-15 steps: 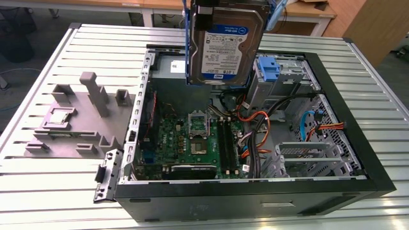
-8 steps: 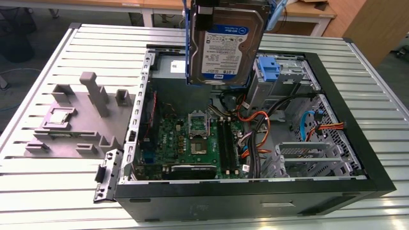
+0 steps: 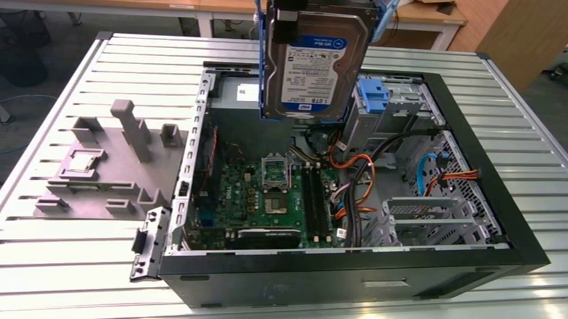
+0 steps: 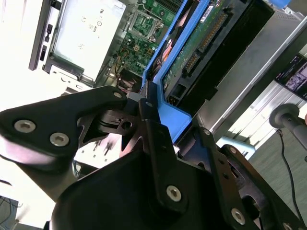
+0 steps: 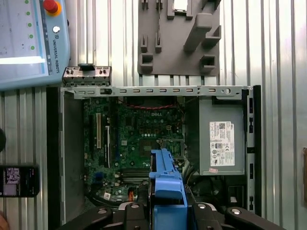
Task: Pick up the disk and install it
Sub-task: 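Insert the disk into the insertion slot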
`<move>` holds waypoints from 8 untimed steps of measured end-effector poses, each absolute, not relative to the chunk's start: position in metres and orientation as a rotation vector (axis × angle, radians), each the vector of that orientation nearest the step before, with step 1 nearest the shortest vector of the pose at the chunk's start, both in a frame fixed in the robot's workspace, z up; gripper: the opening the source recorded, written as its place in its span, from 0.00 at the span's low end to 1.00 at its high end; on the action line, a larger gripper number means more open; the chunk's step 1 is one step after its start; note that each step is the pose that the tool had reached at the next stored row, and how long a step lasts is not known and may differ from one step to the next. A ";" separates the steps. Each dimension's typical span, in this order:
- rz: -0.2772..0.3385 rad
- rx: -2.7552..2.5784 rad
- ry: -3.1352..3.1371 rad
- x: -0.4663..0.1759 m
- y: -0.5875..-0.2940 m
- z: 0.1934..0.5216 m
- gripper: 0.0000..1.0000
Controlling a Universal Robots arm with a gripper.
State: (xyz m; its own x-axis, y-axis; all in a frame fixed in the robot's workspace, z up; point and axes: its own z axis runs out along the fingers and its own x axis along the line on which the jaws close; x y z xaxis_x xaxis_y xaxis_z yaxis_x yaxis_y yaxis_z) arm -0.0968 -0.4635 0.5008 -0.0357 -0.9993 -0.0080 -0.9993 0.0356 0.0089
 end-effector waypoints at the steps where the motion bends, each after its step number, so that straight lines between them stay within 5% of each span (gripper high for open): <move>1: -0.019 2.181 -2.260 -0.096 -0.463 0.501 0.36; 8: -0.019 2.181 -2.261 -0.091 -0.464 0.501 0.36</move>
